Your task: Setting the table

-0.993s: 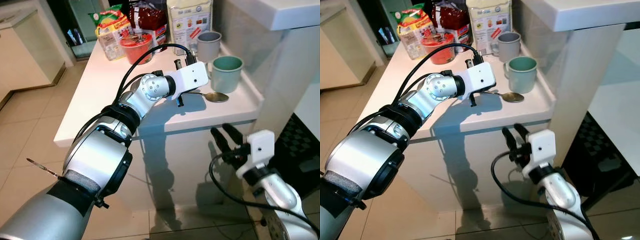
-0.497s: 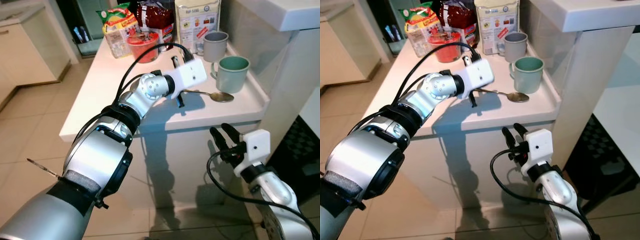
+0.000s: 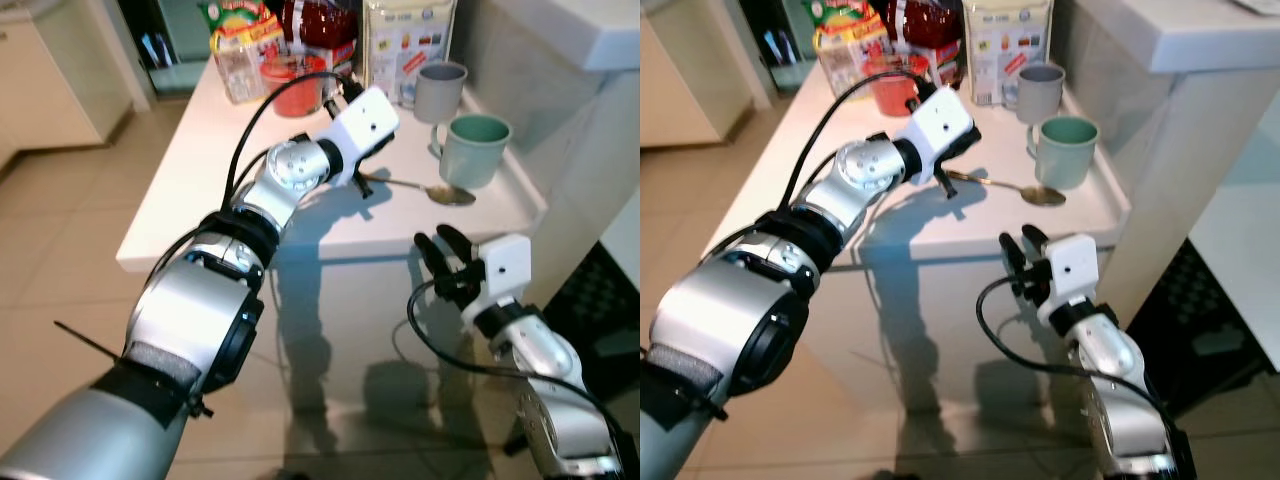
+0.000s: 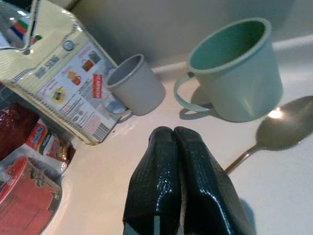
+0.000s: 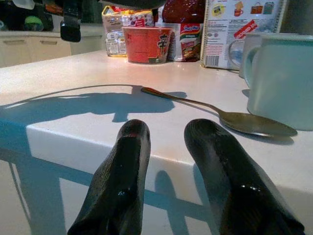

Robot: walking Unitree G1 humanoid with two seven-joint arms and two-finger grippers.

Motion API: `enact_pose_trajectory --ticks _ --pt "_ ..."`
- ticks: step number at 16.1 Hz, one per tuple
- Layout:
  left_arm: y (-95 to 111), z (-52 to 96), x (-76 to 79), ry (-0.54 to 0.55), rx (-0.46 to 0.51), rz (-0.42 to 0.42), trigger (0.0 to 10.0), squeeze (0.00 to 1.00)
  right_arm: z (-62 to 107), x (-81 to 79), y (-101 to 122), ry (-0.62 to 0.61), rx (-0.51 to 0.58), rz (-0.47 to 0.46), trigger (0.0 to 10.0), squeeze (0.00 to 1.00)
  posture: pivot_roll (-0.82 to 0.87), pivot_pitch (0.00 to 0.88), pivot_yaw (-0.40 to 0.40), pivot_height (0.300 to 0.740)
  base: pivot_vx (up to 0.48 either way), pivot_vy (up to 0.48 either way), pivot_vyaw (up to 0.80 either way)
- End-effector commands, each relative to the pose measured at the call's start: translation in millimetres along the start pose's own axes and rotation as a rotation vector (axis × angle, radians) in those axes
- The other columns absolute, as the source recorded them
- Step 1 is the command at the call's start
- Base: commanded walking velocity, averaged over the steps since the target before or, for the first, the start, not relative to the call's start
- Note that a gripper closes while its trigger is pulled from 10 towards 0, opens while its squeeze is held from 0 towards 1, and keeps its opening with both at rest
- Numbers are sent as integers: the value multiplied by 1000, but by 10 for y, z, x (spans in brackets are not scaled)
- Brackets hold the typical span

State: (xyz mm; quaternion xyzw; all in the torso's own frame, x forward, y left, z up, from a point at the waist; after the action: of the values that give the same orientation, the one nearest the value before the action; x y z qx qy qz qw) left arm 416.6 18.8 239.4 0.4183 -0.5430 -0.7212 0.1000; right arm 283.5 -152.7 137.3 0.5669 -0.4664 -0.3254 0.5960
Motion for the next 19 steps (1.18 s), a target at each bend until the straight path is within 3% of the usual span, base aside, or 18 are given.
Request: enact_pose_trajectory --ticks 1,3,5,9,10,12,13,17,19 --pt "-7 5 -34 34 2 38 10000 0 -14 31 28 15 6 20 10000 0 -144 0 37 740 0 0 0" --pt "-20 -6 -7 44 4 58 10000 0 -13 68 28 24 1 28 10000 0 -148 0 30 740 0 0 0" --pt "-43 -29 71 10 -16 25 10000 0 -24 94 38 10 8 25 10000 0 -151 0 48 740 0 0 0" --pt "-26 -48 102 -1 -19 10 10000 0 -11 2 66 13 17 -3 10000 0 -153 0 65 740 313 -362 0" --pt "-26 -52 110 -1 -19 13 10000 0 17 -14 87 21 19 -22 10000 0 -150 0 64 740 326 -345 0" --pt "-22 -56 104 7 -19 28 10000 0 340 -13 -123 36 -38 1 10000 0 -156 0 69 740 366 -306 0" --pt "-18 -54 89 12 -20 30 10000 0 415 -14 -151 32 -47 4 10000 0 -162 0 75 740 382 -285 0" --pt "9 -72 96 16 -19 45 10000 0 425 -74 -43 33 -8 -18 10000 0 -181 0 88 740 441 0 0" --pt "-15 -67 95 24 -27 49 10000 0 438 -63 -49 35 -10 -18 10000 0 -180 0 88 740 0 0 0"
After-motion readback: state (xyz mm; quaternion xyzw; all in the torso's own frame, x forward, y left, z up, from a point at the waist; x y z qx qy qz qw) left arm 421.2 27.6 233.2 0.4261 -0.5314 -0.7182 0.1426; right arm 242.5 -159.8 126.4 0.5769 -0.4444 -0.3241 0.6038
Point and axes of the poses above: a point about 5 cm out from each wrist's last joint towards the gripper, its own z axis pointing back from the gripper into the wrist, its own y axis along the axis of the wrist's last joint, x = y × z, the point moved 2 cm from there along -z, pointing out of the wrist towards the gripper, and after that the axes turned 4 degrees about z, right-handed, at the moved point
